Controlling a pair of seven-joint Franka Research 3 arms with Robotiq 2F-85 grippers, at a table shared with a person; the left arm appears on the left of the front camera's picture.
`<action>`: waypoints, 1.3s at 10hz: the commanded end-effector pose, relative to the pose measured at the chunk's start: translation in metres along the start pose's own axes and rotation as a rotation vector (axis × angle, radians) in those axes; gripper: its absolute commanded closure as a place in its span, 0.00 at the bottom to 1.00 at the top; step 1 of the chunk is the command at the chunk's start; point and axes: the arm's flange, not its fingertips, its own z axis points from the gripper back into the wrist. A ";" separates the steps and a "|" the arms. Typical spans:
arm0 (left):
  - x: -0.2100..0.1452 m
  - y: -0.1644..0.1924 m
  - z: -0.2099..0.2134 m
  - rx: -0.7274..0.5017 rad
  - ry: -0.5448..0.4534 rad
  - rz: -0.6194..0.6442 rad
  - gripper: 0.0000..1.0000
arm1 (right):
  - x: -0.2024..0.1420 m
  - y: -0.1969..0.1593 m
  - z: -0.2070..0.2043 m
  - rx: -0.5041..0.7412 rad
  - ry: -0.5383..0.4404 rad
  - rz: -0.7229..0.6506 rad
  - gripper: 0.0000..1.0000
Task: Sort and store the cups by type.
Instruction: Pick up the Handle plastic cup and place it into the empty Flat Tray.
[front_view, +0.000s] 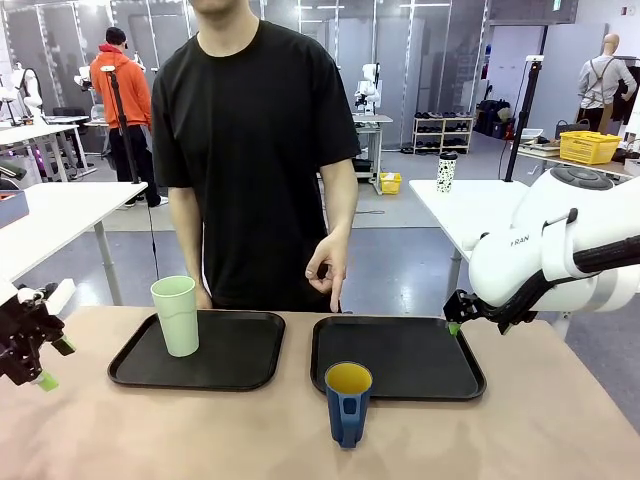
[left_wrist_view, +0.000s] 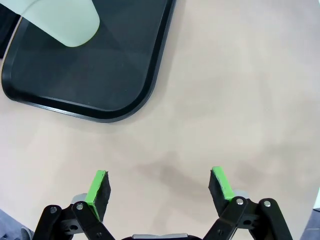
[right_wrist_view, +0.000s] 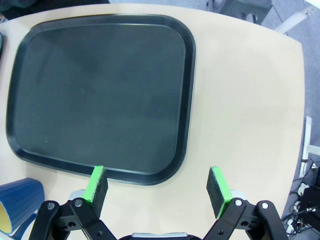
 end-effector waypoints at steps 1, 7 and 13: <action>0.002 -0.002 -0.002 -0.016 -0.007 -0.026 0.00 | 0.000 -0.001 0.000 0.002 0.000 -0.003 0.00; 0.002 -0.002 -0.002 -0.016 -0.007 -0.026 0.00 | -0.013 0.012 0.018 -0.039 -0.020 0.347 0.00; 0.002 -0.002 -0.002 -0.016 -0.007 -0.026 0.00 | -0.032 0.033 0.048 -0.068 0.079 1.214 0.00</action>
